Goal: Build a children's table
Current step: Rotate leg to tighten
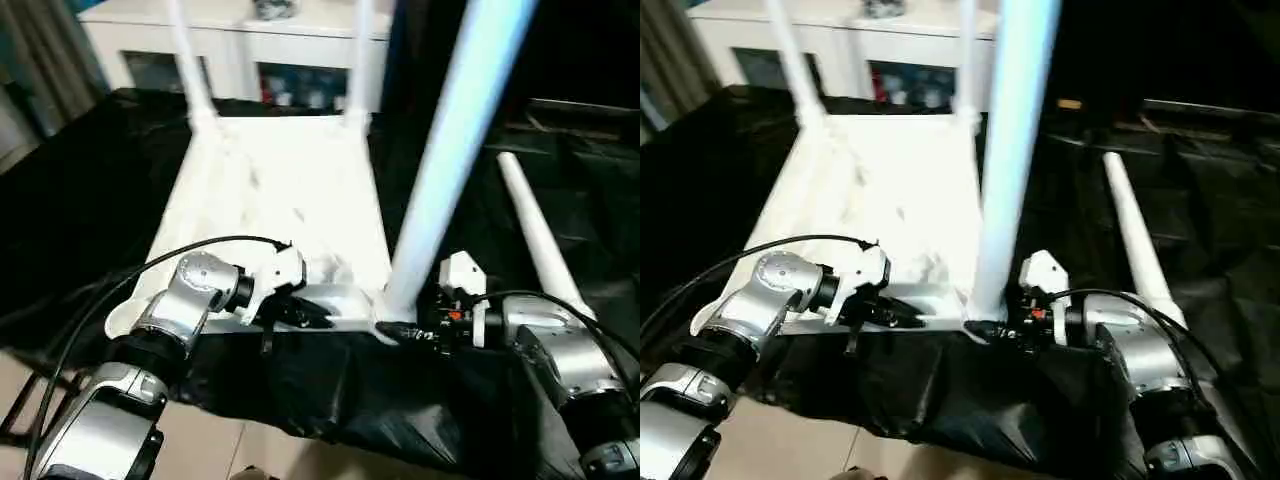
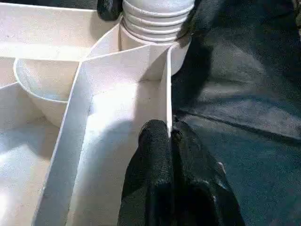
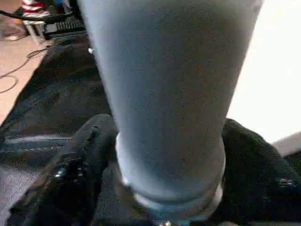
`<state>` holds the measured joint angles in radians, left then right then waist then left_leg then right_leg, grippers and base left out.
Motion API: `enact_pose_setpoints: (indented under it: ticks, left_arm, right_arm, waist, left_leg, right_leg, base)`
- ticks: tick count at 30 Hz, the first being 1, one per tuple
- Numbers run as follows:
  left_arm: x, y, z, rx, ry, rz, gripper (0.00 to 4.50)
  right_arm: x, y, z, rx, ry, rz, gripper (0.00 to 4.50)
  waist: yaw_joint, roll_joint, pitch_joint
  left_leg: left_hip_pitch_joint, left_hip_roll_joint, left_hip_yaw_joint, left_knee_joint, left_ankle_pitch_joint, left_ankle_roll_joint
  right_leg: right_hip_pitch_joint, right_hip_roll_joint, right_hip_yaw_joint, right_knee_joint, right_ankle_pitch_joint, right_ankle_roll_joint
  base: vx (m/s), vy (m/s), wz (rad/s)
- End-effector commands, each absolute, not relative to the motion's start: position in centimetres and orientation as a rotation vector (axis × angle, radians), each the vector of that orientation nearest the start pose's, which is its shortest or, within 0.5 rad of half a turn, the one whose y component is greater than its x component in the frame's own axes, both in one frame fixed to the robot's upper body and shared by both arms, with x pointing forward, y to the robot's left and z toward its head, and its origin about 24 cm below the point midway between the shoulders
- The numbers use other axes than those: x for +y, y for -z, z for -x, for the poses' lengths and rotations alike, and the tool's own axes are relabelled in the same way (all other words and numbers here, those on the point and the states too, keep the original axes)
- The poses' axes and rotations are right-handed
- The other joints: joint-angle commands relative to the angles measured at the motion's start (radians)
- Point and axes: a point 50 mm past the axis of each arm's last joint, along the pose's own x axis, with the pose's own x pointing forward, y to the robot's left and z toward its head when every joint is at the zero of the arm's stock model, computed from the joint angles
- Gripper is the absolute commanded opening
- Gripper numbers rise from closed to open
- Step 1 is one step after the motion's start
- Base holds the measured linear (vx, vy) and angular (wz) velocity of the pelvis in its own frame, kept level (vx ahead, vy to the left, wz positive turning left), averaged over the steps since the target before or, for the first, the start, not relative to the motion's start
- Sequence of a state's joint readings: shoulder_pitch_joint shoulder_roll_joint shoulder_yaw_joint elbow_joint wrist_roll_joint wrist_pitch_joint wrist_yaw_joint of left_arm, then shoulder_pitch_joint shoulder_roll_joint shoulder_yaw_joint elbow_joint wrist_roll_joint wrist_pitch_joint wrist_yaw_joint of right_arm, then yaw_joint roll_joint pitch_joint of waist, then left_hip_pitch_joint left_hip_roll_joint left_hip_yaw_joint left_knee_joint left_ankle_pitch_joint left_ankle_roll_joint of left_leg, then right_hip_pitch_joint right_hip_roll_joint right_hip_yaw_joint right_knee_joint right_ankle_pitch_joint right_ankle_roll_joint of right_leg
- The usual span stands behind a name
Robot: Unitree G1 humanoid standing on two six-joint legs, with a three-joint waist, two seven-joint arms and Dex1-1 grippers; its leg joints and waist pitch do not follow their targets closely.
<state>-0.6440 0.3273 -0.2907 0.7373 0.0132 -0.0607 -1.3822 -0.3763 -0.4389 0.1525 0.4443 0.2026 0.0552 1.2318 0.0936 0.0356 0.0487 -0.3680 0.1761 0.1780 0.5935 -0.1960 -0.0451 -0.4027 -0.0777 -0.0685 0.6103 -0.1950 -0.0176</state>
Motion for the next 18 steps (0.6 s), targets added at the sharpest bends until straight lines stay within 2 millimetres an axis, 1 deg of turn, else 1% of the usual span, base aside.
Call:
enact_pose_setpoints:
  ticks: [1,2,4,6,10,12,13,14,15,17,18]
  left_arm:
    - [11.9,-4.9,-31.3,0.421,1.591,-0.405,0.00]
    - [11.9,-4.9,-31.3,0.423,1.593,-0.405,0.00]
    - [12.1,-4.9,-31.3,0.429,1.592,-0.404,0.00]
    - [12.2,-4.8,-31.3,0.431,1.589,-0.409,0.00]
    - [12.3,-4.7,-31.2,0.433,1.586,-0.406,0.00]
    - [12.2,-4.5,-31.5,0.434,1.526,-0.399,0.00]
    - [12.2,-4.5,-31.5,0.434,1.526,-0.399,0.00]
    - [11.8,-4.2,-31.9,0.440,1.455,-0.397,0.00]
    - [11.5,-4.1,-32.1,0.438,1.403,-0.400,0.00]
    - [10.6,-3.9,-32.4,0.429,1.331,-0.366,0.00]
    - [10.3,-3.9,-32.4,0.427,1.317,-0.352,0.00]
  right_arm:
    - [-16.7,-4.7,-28.6,0.298,-1.310,0.168,3.10]
    - [-16.7,-4.7,-28.5,0.301,-1.320,0.166,2.99]
    - [-16.5,-4.7,-28.4,0.306,-1.336,0.166,2.94]
    - [-16.4,-4.6,-28.4,0.303,-1.339,0.170,2.71]
    - [-16.3,-4.4,-28.2,0.303,-1.331,0.150,2.67]
    - [-16.0,-3.9,-28.1,0.301,-1.252,0.104,2.66]
    - [-16.0,-3.9,-28.1,0.301,-1.252,0.104,2.66]
    - [-15.7,-3.4,-28.2,0.292,-1.160,0.075,2.66]
    - [-15.6,-3.0,-28.3,0.292,-1.094,0.070,2.66]
    - [-15.3,-2.2,-28.5,0.288,-0.955,0.070,2.65]
    - [-15.3,-2.0,-28.6,0.285,-0.912,0.070,2.65]
  waist:
    - [0.001,-0.018,-0.066]
    - [0.001,-0.019,-0.065]
    - [0.003,-0.017,-0.067]
    - [0.004,-0.019,-0.067]
    - [0.004,-0.020,-0.067]
    - [0.004,-0.020,-0.066]
    - [0.003,-0.019,-0.064]
    - [0.002,-0.020,-0.061]
    - [-0.001,-0.021,-0.059]
    - [-0.007,-0.021,-0.052]
    - [-0.013,-0.023,-0.047]
  left_leg:
    - [0.006,0.058,-0.012,-0.059,-0.104,0.117]
    - [0.005,0.058,-0.012,-0.059,-0.106,0.115]
    - [0.005,0.058,-0.013,-0.058,-0.101,0.113]
    - [0.005,0.057,-0.013,-0.058,-0.099,0.114]
    - [0.004,0.056,-0.012,-0.058,-0.099,0.112]
    - [0.005,0.057,-0.012,-0.059,-0.098,0.111]
    - [0.005,0.057,-0.013,-0.061,-0.111,0.105]
    - [0.008,0.058,-0.013,-0.064,-0.137,0.092]
    - [0.007,0.058,-0.013,-0.067,-0.149,0.083]
    - [0.018,0.056,-0.016,-0.074,-0.222,0.039]
    - [0.018,0.053,-0.019,-0.079,-0.257,0.024]
  right_leg:
    - [0.057,-0.075,0.046,-0.063,-0.092,-0.267]
    - [0.058,-0.076,0.046,-0.063,-0.094,-0.265]
    - [0.059,-0.077,0.047,-0.062,-0.090,-0.264]
    - [0.059,-0.076,0.046,-0.062,-0.087,-0.263]
    - [0.059,-0.076,0.046,-0.063,-0.093,-0.260]
    - [0.058,-0.075,0.046,-0.063,-0.097,-0.256]
    - [0.057,-0.076,0.046,-0.066,-0.117,-0.253]
    - [0.056,-0.077,0.046,-0.072,-0.159,-0.245]
    - [0.055,-0.077,0.047,-0.075,-0.186,-0.238]
    - [0.048,-0.082,0.049,-0.093,-0.333,-0.204]
    - [0.050,-0.080,0.047,-0.101,-0.407,-0.178]
  base:
    - [0.000,0.000,0.00]
    - [0.000,0.000,0.00]
    - [0.000,0.000,0.00]
    - [0.000,0.000,0.00]
    - [0.000,0.000,0.00]
    - [0.000,0.000,0.00]
    - [0.000,0.000,0.00]
    - [0.000,0.000,0.00]
    - [0.000,0.000,0.00]
    - [0.000,0.000,0.00]
    - [0.000,0.000,0.00]
